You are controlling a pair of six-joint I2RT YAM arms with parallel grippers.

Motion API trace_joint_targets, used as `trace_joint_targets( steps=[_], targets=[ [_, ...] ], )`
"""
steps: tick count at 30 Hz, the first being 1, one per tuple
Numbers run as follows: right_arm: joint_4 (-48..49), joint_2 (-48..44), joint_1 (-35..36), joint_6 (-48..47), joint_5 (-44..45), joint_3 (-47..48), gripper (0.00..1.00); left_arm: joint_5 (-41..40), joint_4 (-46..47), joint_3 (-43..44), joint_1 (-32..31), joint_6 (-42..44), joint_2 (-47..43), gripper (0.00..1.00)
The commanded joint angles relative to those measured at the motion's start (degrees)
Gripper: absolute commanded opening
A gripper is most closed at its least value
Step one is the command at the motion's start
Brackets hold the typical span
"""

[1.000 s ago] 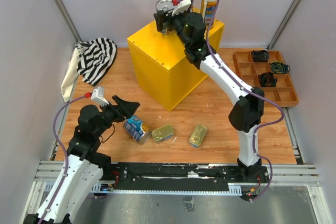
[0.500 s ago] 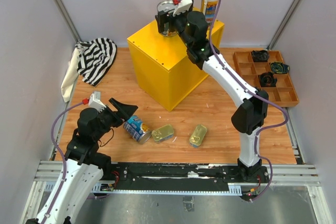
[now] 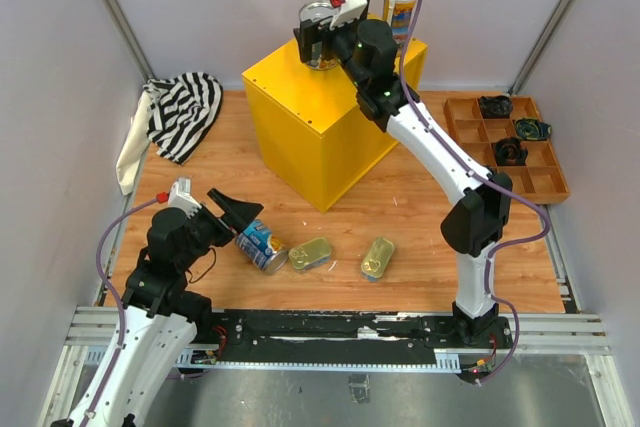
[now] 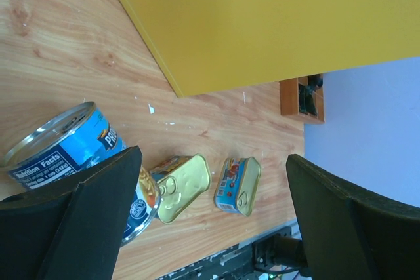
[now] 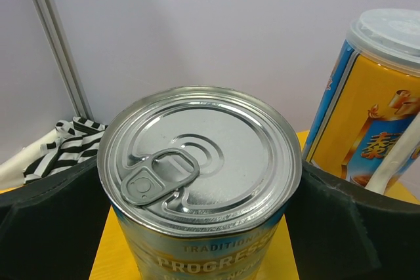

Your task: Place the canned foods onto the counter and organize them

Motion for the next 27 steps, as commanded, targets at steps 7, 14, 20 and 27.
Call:
trace_joint_targets(
  steps=[7, 14, 20, 27],
  targets=[
    [-1.1, -4.6, 0.2, 0.8, -1.2, 2.4, 0.99, 0.4, -3.1, 2.5, -0.2, 0.7, -0.2, 0.97],
    [-1.7, -6.5, 1.0, -0.1, -0.2, 1.1, 0.98, 1.0, -4.4, 2.8, -0.2, 0.6, -0.9, 0.98],
    [-2.2, -8.5, 1.8, -0.7, 0.3, -0.3, 0.99, 1.0, -6.3, 2.6, -0.2, 0.4, -1.7, 0.98],
    [-2.1, -13.2, 3.5, -1.2, 1.4, -5.3, 0.99, 0.1, -8.7, 1.6, -0.2, -1.4, -3.2, 0.98]
  ],
)
